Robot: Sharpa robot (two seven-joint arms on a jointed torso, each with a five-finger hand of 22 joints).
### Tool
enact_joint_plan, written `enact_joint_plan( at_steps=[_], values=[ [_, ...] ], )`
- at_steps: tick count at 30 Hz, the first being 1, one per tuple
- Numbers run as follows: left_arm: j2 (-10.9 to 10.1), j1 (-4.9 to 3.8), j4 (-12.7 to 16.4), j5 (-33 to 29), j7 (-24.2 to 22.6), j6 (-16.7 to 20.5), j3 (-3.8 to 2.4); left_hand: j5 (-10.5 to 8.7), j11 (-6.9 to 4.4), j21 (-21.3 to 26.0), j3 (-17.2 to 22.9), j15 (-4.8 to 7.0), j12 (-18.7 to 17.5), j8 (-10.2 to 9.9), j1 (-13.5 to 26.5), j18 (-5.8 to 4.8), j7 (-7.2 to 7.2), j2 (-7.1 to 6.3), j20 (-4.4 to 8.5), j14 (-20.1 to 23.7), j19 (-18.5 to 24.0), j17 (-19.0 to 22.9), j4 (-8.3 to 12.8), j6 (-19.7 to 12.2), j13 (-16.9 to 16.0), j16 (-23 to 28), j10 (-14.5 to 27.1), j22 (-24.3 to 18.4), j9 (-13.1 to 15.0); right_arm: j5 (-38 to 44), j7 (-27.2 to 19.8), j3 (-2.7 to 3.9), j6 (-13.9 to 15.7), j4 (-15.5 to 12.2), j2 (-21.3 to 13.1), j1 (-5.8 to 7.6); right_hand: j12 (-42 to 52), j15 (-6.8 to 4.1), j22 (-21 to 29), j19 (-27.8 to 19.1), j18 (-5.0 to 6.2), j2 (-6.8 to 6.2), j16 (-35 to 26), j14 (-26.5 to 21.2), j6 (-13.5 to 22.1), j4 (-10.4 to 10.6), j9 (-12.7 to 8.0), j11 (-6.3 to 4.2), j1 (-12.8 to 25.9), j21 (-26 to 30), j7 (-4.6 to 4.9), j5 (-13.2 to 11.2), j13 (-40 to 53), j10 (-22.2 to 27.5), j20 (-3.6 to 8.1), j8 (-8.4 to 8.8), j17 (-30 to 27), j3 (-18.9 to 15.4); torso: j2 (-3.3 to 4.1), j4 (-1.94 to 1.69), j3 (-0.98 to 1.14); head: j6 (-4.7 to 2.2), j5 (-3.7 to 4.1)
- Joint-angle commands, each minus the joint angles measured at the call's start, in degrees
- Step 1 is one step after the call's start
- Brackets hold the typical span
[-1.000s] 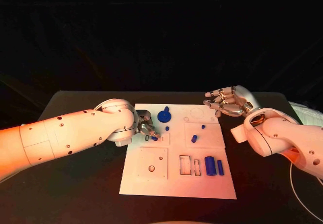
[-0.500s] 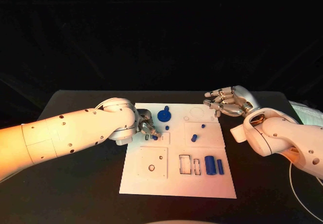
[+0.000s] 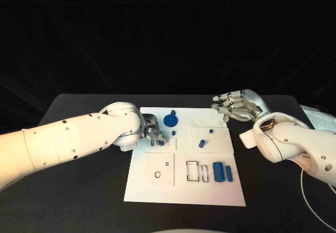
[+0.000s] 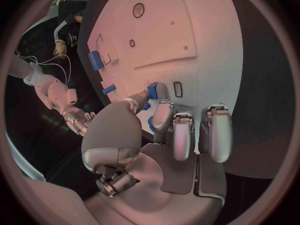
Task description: Assemble the parts on the task board
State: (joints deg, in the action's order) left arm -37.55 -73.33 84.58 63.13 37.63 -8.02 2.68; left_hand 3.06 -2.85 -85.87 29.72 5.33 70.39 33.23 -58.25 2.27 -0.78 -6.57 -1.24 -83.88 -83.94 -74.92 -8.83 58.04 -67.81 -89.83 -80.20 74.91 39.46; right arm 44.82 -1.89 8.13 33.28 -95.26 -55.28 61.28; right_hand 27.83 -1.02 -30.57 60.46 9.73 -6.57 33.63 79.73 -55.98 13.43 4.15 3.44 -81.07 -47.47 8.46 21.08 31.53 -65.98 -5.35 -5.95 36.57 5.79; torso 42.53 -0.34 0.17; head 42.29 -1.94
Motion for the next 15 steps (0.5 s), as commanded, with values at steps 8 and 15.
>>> enact_joint_plan(
  at_steps=[8,15],
  values=[
    [-0.09,0.21,-0.52,-0.38,0.01,0.26,-0.05,0.07,-0.08,-0.44,-8.05,0.36,0.32,0.15,6.47,-0.83,0.01,-1.53,0.45,-6.12,-2.89,-15.08,-4.78,1.28,-0.2,-0.17,-0.78,9.4,-0.84,-0.16,-0.81,0.0,-0.98,-0.08,-0.08,-0.12,-0.36,0.37,0.12,0.34,0.77,-0.01,-0.38,-0.07,0.25,-0.3,-0.06,0.17,-0.51,0.4,0.22,0.3,-0.11,0.52,-0.15,0.1,0.1,0.13,0.01,-0.02,-0.05,-0.25,-0.02],
    [-0.89,0.19,-0.33,-0.94,-0.03,1.52,-0.39,-0.03,-0.26,-0.6,-15.05,0.57,0.48,0.36,6.61,-0.9,0.22,-0.77,0.65,-6.12,-3.07,-15.08,-7.37,1.46,-0.52,-0.17,-1.05,9.76,-1.34,-0.16,-0.87,0.0,-1.07,-0.05,-0.16,-0.24,-0.32,0.4,0.18,0.34,0.76,-0.09,-0.47,-0.08,0.29,-0.29,-0.07,0.22,-0.42,0.5,0.25,0.06,-0.17,0.54,-0.18,0.11,0.15,0.05,0.01,0.03,-0.07,-0.4,-0.08]
  ],
)
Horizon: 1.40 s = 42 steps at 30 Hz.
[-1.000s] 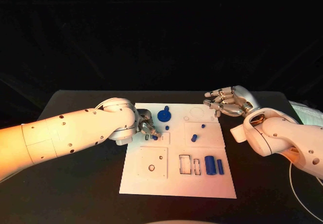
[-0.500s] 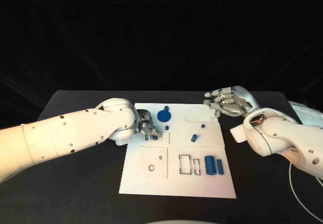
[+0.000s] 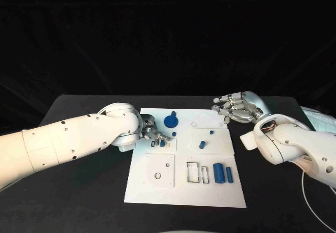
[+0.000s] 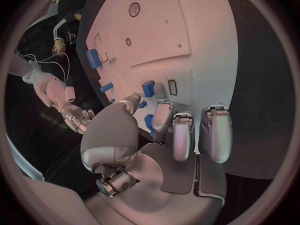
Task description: Assemble the parts on the task board
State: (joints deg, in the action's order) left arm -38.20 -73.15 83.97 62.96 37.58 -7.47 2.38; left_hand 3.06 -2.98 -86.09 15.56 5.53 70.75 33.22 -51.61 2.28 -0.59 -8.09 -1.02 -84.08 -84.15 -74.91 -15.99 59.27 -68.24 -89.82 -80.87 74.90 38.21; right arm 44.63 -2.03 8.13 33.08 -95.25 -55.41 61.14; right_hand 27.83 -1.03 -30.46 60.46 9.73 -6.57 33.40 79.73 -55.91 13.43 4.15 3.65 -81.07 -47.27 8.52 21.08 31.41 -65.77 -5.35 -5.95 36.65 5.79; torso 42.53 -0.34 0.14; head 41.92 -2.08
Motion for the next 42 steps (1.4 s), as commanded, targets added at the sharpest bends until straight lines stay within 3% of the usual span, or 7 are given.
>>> enact_joint_plan(
  at_steps=[1,7,13,20,27,32,42],
  values=[
    [-0.46,-0.01,0.5,-0.95,0.01,1.05,-0.14,-0.05,-0.13,-0.37,-1.48,0.37,0.09,0.38,-0.18,-0.9,0.03,0.93,0.45,-5.92,-2.85,-15.09,-0.32,0.23,-0.07,-0.18,-0.38,9.75,-0.15,0.02,-0.74,0.0,-0.87,-0.03,-0.03,-0.13,-0.32,0.41,0.07,0.34,0.76,-0.09,-0.24,-0.08,0.22,-0.29,-0.07,0.01,-0.42,0.29,0.19,0.07,-0.05,0.33,-0.18,0.11,0.06,0.06,0.03,0.02,-0.03,-0.08,0.07],
    [-1.99,-0.48,2.0,-2.52,-0.03,1.16,-1.57,-0.05,-0.12,-0.18,-4.4,0.39,-0.14,0.47,-1.2,-0.84,0.01,1.95,0.47,-5.92,-2.72,-15.09,-0.45,0.1,0.08,-0.18,-0.29,9.55,-0.42,0.02,-0.81,0.0,-0.96,0.22,0.04,-0.3,-0.3,0.42,0.09,0.35,0.76,-0.08,-0.28,-0.08,0.23,-0.28,-0.07,0.02,-0.36,0.34,0.2,-0.05,-0.07,0.33,-0.19,0.11,0.08,0.03,-0.06,-0.04,0.02,-0.25,0.05],
    [-3.36,-1.93,2.71,-5.76,-0.16,0.62,-3.03,-0.02,0.06,0.53,-6.68,0.31,-1.37,0.36,-2.79,-0.59,-0.24,2.63,0.43,-5.92,-2.17,-15.09,-0.35,-0.73,1.32,-0.18,0.55,8.62,-0.67,0.02,-0.89,0.0,-1.01,0.51,0.25,-0.57,-0.3,0.42,0.09,0.35,0.76,-0.08,-0.28,-0.08,0.23,-0.28,-0.07,0.02,-0.36,0.34,0.2,-0.05,-0.07,0.33,-0.19,0.11,0.08,0.03,-0.01,-0.05,0.04,-0.58,-0.09],
    [-3.49,-5.03,-0.74,-7.34,0.18,-4.85,-4.04,0.04,1.34,3.06,-10.67,-0.58,-5.96,-1.41,-7.21,0.23,-1.72,3.4,-0.31,-5.92,-0.21,-15.09,0.04,-4.33,6.13,-0.18,4.17,5.42,-1.89,0.03,-0.86,0.0,-1.11,0.78,0.45,-0.76,-0.28,0.43,0.11,0.36,0.76,-0.05,-0.3,-0.08,0.24,-0.27,-0.06,0.02,-0.34,0.36,0.2,-0.09,-0.09,0.32,-0.2,0.11,0.1,0.03,0.02,-0.04,0.03,-0.94,-0.3],
    [0.0,-6.76,-8.92,-3.91,-0.01,-8.54,-4.08,0.0,1.69,3.45,-12.11,-0.91,-6.91,-2.01,-9.36,0.34,-2.13,4.06,-0.68,-5.92,-0.01,-15.09,0.08,-4.88,7.32,-0.18,5.06,5.07,-2.57,0.04,-0.81,0.0,-1.11,0.99,0.61,-0.81,-0.26,0.42,0.12,0.37,0.76,0.0,-0.32,-0.06,0.24,-0.3,-0.06,0.0,-0.4,0.39,0.19,-0.07,-0.1,0.31,-0.2,0.11,0.12,0.07,0.12,0.02,0.01,-1.18,-0.62],
    [2.47,-7.0,-13.72,-2.82,-0.16,-10.19,-3.64,-0.01,1.69,3.19,-12.65,-0.95,-6.52,-1.94,-9.71,0.24,-2.11,4.39,-0.75,-5.92,-0.25,-15.09,-0.14,-4.61,6.98,-0.18,4.86,5.47,-2.7,0.05,-0.81,0.0,-1.13,1.02,0.73,-0.82,-0.25,0.42,0.13,0.39,0.77,0.04,-0.33,-0.05,0.24,-0.32,-0.06,0.0,-0.44,0.41,0.19,-0.05,-0.12,0.31,-0.2,0.11,0.13,0.11,0.12,0.04,-0.03,-1.13,-0.76],
    [5.78,-6.82,-19.02,-2.62,-0.32,-12.76,-2.2,-0.02,1.58,2.95,-13.63,-0.9,-6.0,-1.66,-9.65,0.16,-1.96,5.02,-0.76,-5.92,-0.49,-15.09,-0.52,-4.08,6.59,-0.18,4.53,5.85,-2.75,0.11,-0.9,0.0,-1.06,0.72,0.84,-0.83,-0.23,0.41,0.16,0.41,0.78,0.12,-0.36,-0.03,0.24,-0.38,-0.06,-0.02,-0.54,0.45,0.18,0.01,-0.16,0.32,-0.2,0.1,0.16,0.19,0.21,0.08,-0.06,-1.03,-1.05]
  ],
)
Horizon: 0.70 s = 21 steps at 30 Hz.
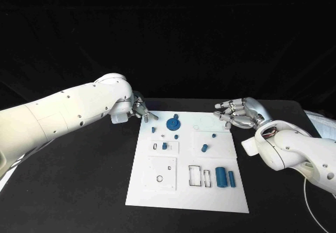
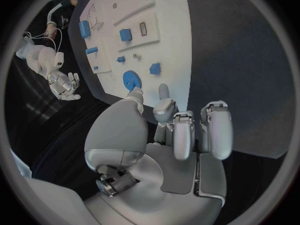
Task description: Assemble the parts on the task board
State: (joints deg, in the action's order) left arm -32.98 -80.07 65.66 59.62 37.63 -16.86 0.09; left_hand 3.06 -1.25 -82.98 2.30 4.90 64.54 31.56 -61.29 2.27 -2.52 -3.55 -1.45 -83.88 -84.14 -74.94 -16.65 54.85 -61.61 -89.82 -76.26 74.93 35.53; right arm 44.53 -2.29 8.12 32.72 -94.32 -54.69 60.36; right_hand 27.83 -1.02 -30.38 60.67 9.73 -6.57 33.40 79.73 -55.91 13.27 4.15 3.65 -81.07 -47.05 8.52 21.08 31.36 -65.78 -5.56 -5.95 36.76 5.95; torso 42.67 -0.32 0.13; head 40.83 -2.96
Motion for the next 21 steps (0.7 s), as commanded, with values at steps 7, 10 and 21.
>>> enact_joint_plan(
  at_steps=[7,10,21],
  values=[
    [1.55,0.42,-1.92,0.68,-0.44,-3.83,0.34,-0.01,-0.18,-0.11,-0.54,-0.25,0.23,0.05,-0.1,0.17,0.0,0.8,-0.33,-6.12,-0.49,-15.06,0.14,0.42,-0.01,-0.18,-0.1,5.78,-0.08,0.19,-0.74,0.01,-0.74,-0.34,0.27,-0.07,-0.23,0.4,0.08,0.21,0.78,0.12,-0.37,-0.03,0.24,-0.22,-0.06,-0.02,-0.54,0.22,0.19,0.02,-0.1,0.33,0.0,0.1,0.06,0.03,0.07,0.08,-0.02,0.23,-0.24],
    [1.71,0.46,-2.06,0.68,-0.44,-4.05,0.36,0.0,-0.19,-0.12,-0.61,-0.24,0.25,0.07,-0.15,0.17,0.01,0.95,-0.32,-6.12,-0.5,-15.06,0.14,0.44,-0.02,-0.18,-0.11,5.8,-0.09,0.19,-0.76,0.01,-0.69,-0.35,0.31,-0.08,-0.23,0.4,0.08,0.21,0.78,0.12,-0.37,-0.03,0.24,-0.22,-0.06,-0.02,-0.54,0.22,0.19,0.02,-0.1,0.33,0.0,0.1,0.06,0.03,0.05,0.04,-0.01,0.24,-0.2],
    [2.52,0.87,-2.77,0.65,-0.38,-5.73,0.44,0.02,-0.25,-0.21,-1.14,-0.19,0.45,0.15,-1.6,0.13,0.08,1.95,-0.28,-6.12,-0.63,-15.06,0.5,0.49,-0.08,-0.18,-0.21,6.0,-0.19,0.18,-0.86,0.01,-0.59,-0.53,0.41,-0.08,-0.23,0.4,0.1,0.23,0.78,0.17,-0.4,-0.01,0.27,-0.26,-0.06,-0.02,-0.61,0.26,0.19,0.08,-0.13,0.35,0.0,0.11,0.08,0.08,0.07,0.13,0.0,0.34,-0.38]
  ],
)
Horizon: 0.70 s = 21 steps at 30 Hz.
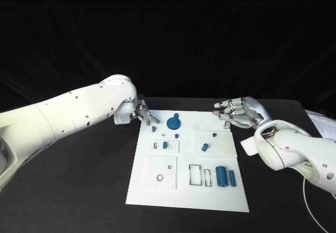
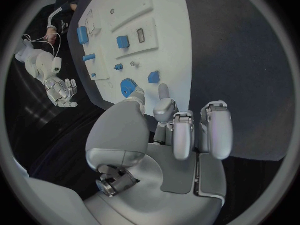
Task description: Assemble the parts on the task board
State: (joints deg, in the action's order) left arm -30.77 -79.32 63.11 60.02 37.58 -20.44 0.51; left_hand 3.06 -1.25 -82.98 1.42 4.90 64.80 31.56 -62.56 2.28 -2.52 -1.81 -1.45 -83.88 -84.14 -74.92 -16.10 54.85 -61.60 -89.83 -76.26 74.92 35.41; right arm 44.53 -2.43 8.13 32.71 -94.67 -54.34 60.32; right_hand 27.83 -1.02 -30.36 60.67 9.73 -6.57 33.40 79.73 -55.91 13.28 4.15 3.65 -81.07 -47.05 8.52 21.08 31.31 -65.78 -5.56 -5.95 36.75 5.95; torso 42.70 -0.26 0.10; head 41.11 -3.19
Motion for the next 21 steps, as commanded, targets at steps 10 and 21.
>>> enact_joint_plan(
  at_steps=[10,21],
  values=[
    [1.07,0.48,-1.01,-0.44,-0.41,-2.56,0.38,0.03,-0.26,-0.15,-0.41,-0.19,0.22,0.17,-1.11,0.14,0.08,0.98,-0.27,-6.12,-0.61,-15.08,-0.01,0.49,-0.03,-0.17,-0.19,5.98,-0.14,0.17,-1.1,0.01,-0.17,-0.33,0.01,-0.04,-0.22,0.4,0.11,0.27,0.79,0.22,-0.46,0.0,0.4,-0.37,-0.09,-0.02,-0.75,0.32,0.22,0.18,-0.15,0.4,0.0,0.17,0.14,0.18,0.02,-0.05,0.0,0.13,0.06],
    [1.34,0.64,-1.35,-0.5,-0.46,-2.78,0.49,0.03,-0.26,-0.14,-0.43,-0.2,0.27,0.22,-2.03,0.13,0.09,1.74,-0.27,-6.12,-0.63,-15.08,0.13,0.51,0.01,-0.17,-0.19,6.03,-0.21,0.1,-1.19,0.01,-0.1,-0.3,0.01,-0.04,-0.2,0.39,0.13,0.31,0.79,0.26,-0.49,0.03,0.44,-0.44,-0.09,-0.02,-0.85,0.35,0.22,0.25,-0.18,0.4,0.0,0.19,0.17,0.25,-0.02,-0.01,0.02,0.42,0.16]
  ],
)
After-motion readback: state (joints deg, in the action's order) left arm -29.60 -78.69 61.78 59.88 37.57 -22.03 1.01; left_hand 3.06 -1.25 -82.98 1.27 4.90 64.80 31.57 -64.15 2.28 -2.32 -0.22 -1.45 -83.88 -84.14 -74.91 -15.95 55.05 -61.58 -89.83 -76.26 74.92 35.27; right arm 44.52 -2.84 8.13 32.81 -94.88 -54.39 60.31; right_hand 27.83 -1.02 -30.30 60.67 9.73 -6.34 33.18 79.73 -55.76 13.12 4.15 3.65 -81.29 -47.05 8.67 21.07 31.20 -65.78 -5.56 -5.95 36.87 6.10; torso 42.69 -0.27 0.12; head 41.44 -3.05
